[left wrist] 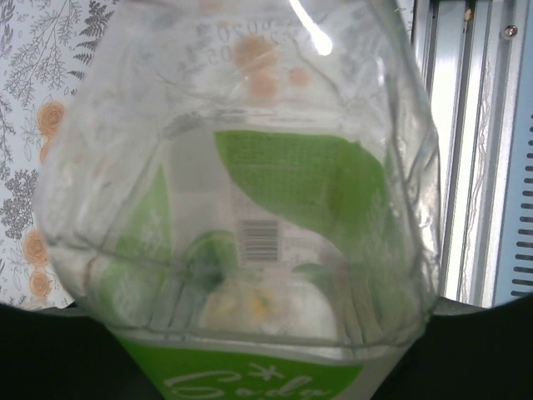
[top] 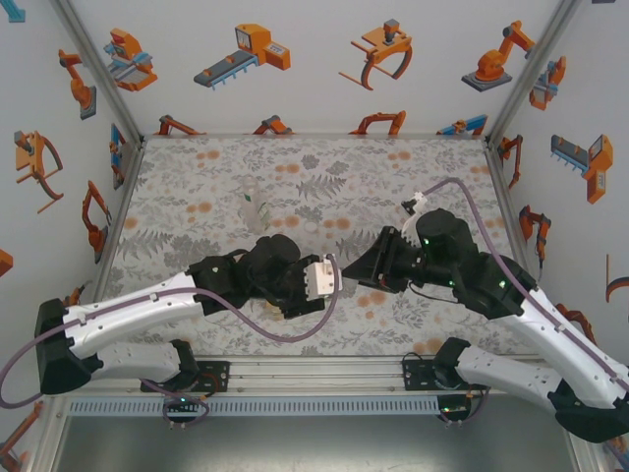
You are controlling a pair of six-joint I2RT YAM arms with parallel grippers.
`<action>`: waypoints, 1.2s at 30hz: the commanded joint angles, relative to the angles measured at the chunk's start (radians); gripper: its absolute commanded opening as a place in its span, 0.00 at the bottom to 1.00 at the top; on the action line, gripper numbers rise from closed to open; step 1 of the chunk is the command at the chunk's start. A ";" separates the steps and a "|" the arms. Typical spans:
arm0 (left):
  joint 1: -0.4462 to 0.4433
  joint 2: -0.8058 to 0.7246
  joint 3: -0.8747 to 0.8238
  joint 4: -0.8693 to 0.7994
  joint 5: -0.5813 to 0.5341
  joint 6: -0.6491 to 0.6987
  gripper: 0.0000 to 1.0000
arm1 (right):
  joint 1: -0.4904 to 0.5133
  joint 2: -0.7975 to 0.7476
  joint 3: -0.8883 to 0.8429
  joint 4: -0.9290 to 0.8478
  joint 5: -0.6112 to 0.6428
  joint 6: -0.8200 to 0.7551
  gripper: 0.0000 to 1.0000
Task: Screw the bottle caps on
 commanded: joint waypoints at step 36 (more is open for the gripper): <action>-0.010 -0.028 -0.004 0.105 0.117 -0.042 0.00 | 0.014 -0.007 0.277 -0.071 -0.112 -0.936 0.58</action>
